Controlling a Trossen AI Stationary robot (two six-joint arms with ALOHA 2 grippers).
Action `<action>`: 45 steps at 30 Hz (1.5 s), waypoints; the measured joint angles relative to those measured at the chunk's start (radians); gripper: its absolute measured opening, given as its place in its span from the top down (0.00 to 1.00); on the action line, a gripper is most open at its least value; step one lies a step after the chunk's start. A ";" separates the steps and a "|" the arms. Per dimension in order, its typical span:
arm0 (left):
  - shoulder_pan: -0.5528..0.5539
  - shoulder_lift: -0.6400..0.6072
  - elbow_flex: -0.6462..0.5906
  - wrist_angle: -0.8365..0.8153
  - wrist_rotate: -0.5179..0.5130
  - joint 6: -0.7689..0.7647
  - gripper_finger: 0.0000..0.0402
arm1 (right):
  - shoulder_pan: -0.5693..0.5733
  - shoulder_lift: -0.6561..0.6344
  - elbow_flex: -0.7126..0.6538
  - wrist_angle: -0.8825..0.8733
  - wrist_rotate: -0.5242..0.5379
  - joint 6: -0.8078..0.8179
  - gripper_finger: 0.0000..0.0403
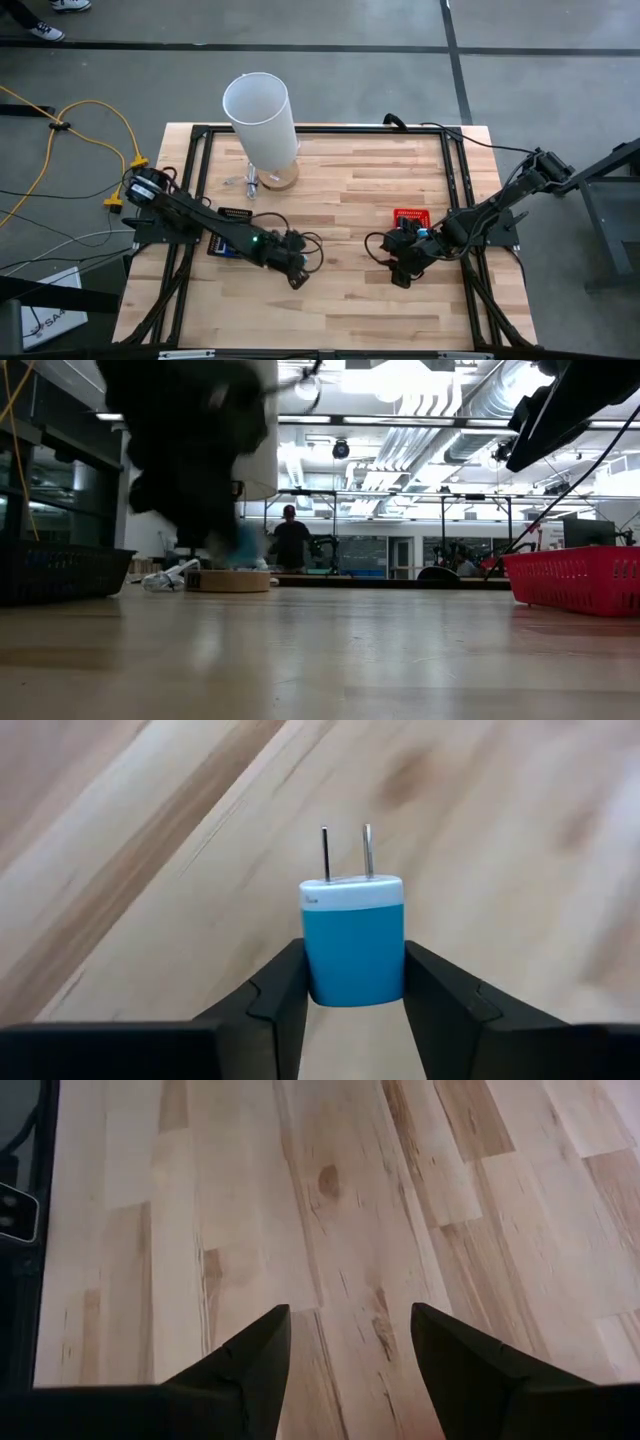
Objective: Pick & Place Office items
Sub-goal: Put the blue charger adapter into the red bin
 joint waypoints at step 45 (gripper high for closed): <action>0.037 -0.062 0.001 0.787 -0.129 0.945 0.67 | -0.051 0.062 0.000 0.621 0.086 -0.503 0.52</action>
